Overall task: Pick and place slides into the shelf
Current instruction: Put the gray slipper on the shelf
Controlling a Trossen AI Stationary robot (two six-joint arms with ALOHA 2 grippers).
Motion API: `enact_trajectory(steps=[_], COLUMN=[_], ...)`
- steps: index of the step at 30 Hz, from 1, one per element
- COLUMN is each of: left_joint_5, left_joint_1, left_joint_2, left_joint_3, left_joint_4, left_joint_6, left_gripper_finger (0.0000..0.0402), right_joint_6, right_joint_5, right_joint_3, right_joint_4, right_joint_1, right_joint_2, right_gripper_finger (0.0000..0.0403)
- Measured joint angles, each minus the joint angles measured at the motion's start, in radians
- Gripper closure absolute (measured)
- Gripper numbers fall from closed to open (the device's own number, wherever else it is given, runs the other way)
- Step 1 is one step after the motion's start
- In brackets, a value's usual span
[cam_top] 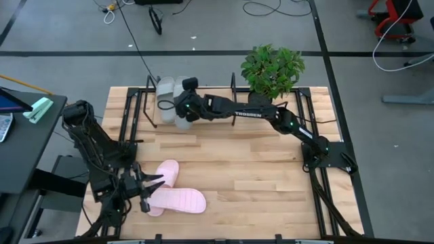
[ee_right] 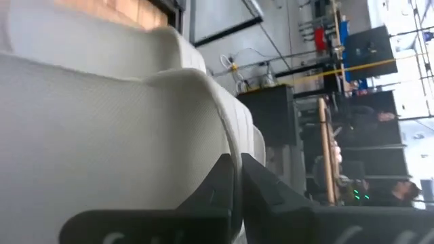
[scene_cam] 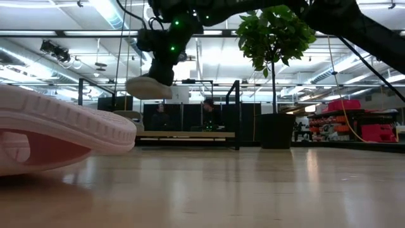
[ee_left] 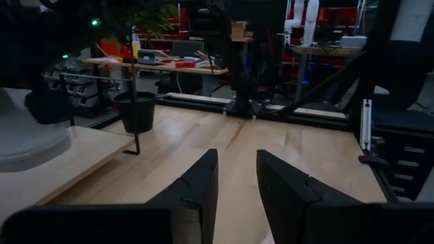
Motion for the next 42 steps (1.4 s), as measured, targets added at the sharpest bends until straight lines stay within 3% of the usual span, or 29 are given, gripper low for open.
enact_trajectory(steps=[12, 25, 42], left_joint_5=[-0.003, -0.003, 0.001], left_joint_1=[0.0, 0.001, 0.001], left_joint_2=[0.0, -0.001, -0.001], left_joint_3=[0.0, 0.0, 0.0], left_joint_4=[-0.001, -0.003, -0.007], left_joint_6=[0.002, 0.003, 0.013], left_gripper_finger=[0.0294, 0.0294, 0.0294], right_joint_6=[0.058, 0.028, 0.008], right_joint_5=[-0.099, -0.086, -0.045], right_joint_3=[0.0, 0.0, 0.0], right_joint_4=[0.015, 0.105, 0.037], right_joint_1=[-0.055, -0.061, -0.079], right_joint_2=[0.005, 0.086, 0.088], right_gripper_finger=[0.0393, 0.0393, 0.0394])
